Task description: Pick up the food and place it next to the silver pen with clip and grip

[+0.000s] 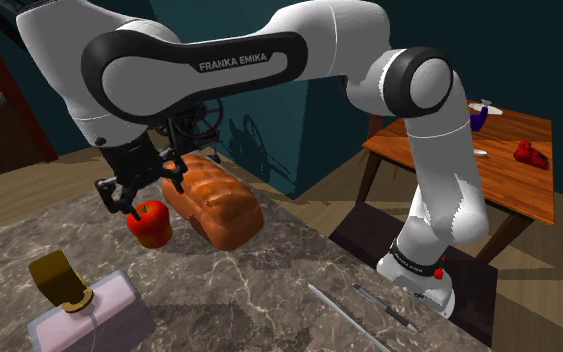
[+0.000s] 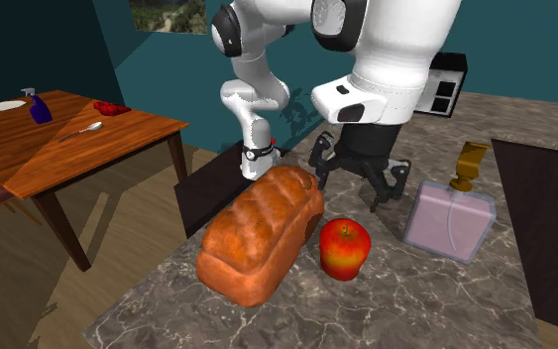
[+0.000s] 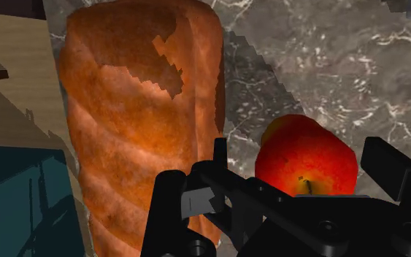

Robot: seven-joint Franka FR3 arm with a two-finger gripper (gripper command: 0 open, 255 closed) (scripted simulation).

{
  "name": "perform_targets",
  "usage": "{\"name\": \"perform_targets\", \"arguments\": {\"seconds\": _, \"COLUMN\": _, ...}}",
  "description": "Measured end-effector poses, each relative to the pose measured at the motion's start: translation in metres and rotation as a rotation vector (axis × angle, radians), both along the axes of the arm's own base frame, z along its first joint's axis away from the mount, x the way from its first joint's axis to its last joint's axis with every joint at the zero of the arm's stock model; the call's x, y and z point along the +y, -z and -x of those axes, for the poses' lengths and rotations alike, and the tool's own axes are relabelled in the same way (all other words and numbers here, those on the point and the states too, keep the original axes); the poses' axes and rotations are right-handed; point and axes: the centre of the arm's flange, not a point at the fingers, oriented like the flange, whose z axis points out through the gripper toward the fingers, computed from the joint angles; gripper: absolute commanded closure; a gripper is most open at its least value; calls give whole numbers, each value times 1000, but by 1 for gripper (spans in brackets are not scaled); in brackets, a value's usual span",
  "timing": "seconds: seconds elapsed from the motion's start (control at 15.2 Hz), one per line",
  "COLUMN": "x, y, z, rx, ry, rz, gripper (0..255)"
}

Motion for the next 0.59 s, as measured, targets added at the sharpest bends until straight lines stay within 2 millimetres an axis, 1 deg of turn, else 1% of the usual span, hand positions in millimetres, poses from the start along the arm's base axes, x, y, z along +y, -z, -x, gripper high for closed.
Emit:
{"name": "perform_targets", "arguments": {"seconds": 0.13, "x": 19, "y": 8, "z": -11, "rx": 4, "ry": 10, "rz": 14, "gripper": 0}}
{"name": "perform_targets", "arguments": {"seconds": 0.2, "x": 23, "y": 13, "z": -14, "rx": 4, "ry": 14, "rz": 19, "gripper": 0}}
{"name": "perform_targets", "arguments": {"seconds": 0.59, "x": 23, "y": 43, "z": -17, "rx": 4, "ry": 18, "rz": 25, "gripper": 0}}
